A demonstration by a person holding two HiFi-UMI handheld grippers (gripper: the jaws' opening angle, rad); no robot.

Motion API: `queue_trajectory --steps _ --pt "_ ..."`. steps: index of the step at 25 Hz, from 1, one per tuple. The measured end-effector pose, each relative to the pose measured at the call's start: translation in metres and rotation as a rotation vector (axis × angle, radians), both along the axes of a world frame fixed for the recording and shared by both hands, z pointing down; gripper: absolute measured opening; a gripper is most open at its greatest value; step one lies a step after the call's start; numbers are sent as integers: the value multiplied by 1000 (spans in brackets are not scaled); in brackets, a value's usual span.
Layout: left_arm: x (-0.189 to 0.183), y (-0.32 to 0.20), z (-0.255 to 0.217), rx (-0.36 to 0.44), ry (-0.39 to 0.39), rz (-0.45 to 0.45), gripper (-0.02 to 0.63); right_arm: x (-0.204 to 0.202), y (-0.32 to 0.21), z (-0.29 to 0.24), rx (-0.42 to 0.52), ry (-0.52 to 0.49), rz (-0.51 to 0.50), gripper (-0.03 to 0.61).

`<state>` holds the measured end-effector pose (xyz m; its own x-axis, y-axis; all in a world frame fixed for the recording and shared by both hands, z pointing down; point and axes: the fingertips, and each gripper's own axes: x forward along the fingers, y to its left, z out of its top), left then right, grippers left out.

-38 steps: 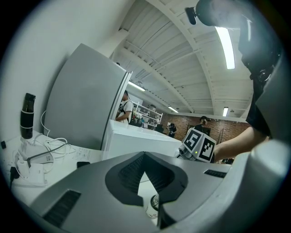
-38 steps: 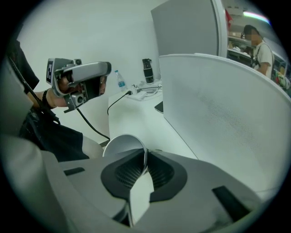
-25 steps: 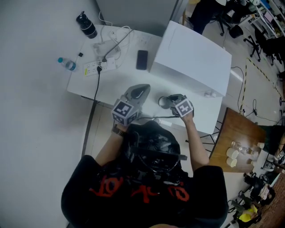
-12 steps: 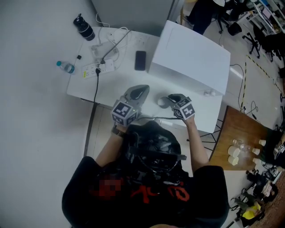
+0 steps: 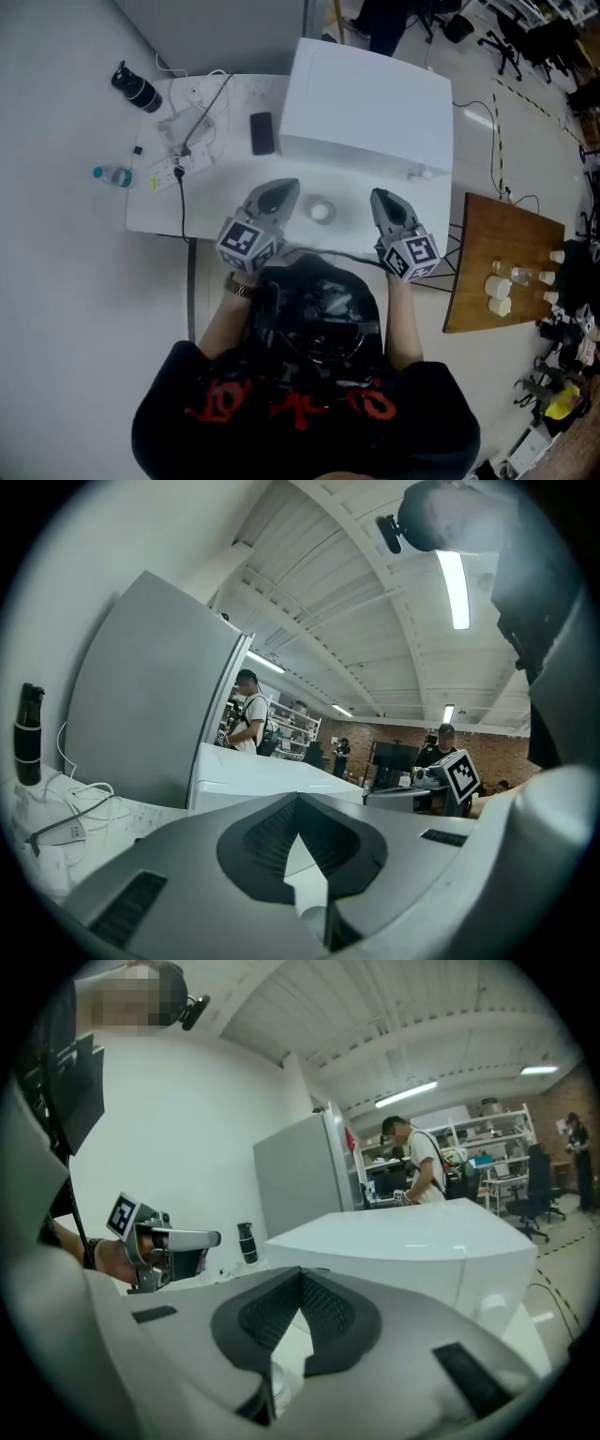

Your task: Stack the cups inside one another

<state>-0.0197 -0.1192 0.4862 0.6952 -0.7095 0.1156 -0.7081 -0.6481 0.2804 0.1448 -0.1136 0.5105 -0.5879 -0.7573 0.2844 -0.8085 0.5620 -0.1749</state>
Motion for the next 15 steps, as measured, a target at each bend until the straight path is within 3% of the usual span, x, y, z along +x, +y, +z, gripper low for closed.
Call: queue_trajectory --steps 8,15 --pt "16 -2 -20 35 -36 89 0 50 22 -60 119 -83 134 5" --pt "22 3 -4 -32 -42 122 0 63 38 -42 69 -63 193 5"
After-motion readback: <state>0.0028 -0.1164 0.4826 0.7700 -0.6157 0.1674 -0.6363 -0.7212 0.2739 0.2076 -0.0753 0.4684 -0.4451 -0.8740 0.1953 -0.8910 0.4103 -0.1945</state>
